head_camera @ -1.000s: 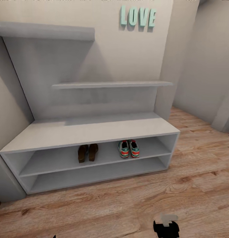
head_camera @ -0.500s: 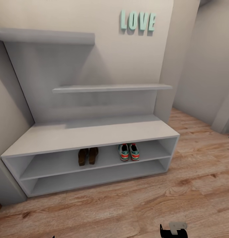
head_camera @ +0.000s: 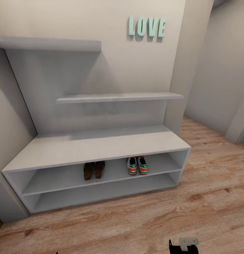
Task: Pick up the two gym shoes and the two sandals from the corridor floor and place them onto the hallstand (shoe rack) in the corridor, making sure they are on the rack and not on the floor. Arrange them so the two gym shoes are next to each other and the two sandals are next to each other.
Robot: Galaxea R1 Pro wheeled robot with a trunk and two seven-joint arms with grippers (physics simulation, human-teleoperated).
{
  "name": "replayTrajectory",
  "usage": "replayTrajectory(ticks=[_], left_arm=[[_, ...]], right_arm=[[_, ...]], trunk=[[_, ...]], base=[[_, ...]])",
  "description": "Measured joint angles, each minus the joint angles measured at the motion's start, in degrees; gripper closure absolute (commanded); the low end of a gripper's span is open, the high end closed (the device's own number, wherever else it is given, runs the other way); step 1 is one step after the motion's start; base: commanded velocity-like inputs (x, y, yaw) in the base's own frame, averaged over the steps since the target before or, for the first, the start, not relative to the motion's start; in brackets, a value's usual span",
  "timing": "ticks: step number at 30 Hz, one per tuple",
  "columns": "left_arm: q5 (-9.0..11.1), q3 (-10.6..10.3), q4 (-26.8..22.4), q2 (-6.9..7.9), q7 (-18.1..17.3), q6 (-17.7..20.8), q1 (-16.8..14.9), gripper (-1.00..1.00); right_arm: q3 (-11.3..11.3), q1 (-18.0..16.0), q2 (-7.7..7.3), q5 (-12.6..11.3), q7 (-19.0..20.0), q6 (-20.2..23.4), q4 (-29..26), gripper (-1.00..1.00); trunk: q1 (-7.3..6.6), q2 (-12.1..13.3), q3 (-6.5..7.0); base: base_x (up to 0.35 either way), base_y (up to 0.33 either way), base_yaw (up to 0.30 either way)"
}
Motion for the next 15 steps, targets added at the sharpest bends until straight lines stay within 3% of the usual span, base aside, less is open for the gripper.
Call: replayTrajectory(ticks=[15], left_arm=[[0.07, 0.07, 1.09, 0.06, 3.78, -0.03, 0.00, -1.00]], right_arm=[[-0.07, 0.02, 0.18, 0.02, -0.07, -0.05, 0.01, -1.00]], trunk=[[-3.30, 6.02, 2.69]], base=[[0.000, 0.000, 0.000]])
